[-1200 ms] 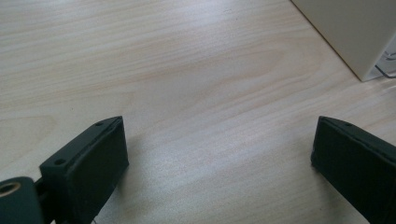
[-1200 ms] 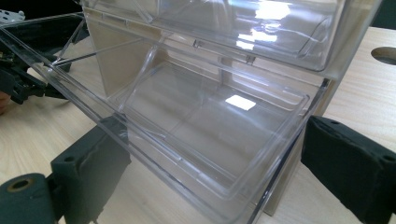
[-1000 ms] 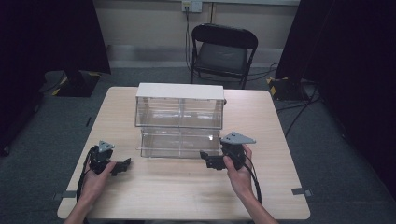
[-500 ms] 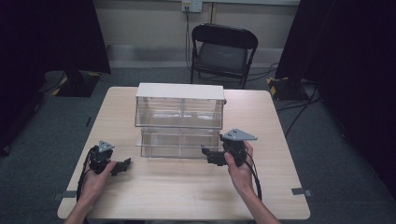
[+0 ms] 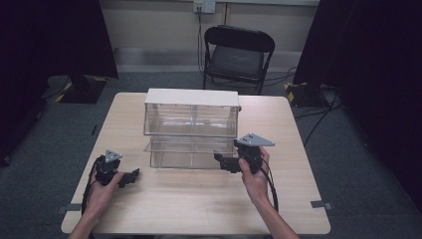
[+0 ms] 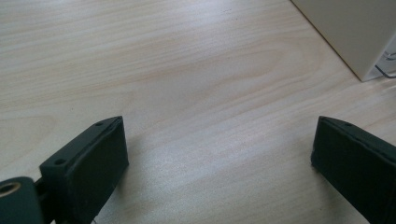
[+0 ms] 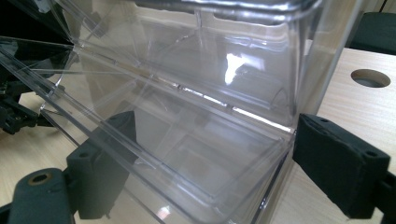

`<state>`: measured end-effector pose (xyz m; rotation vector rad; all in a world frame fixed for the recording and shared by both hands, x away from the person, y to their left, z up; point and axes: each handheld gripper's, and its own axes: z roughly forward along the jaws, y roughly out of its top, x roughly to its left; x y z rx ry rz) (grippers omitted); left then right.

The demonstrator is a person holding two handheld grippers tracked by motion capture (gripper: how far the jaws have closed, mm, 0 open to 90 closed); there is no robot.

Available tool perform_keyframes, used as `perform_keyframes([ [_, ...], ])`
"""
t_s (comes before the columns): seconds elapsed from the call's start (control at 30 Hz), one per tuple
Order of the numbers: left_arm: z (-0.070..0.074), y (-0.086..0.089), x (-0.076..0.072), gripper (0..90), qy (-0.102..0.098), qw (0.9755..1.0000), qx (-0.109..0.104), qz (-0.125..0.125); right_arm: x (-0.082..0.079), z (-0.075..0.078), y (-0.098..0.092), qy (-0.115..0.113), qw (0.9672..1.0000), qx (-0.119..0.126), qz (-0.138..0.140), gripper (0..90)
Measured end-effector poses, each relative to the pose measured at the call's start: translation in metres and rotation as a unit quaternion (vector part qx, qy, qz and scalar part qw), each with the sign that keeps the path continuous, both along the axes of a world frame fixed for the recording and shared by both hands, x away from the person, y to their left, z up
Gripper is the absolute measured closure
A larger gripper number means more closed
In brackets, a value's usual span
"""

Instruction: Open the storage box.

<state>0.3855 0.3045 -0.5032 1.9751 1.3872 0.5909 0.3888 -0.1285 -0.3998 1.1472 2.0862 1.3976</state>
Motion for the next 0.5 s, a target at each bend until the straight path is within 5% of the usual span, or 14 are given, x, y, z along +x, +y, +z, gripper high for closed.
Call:
perform_keyframes([
  [0.5,0.0000,0.0000,-0.0001,3.3,0.000,1.0000,0.001,0.000,0.0068,0.0104,0.0007,-0.009,0.9999,0.013,-0.004,12.6],
])
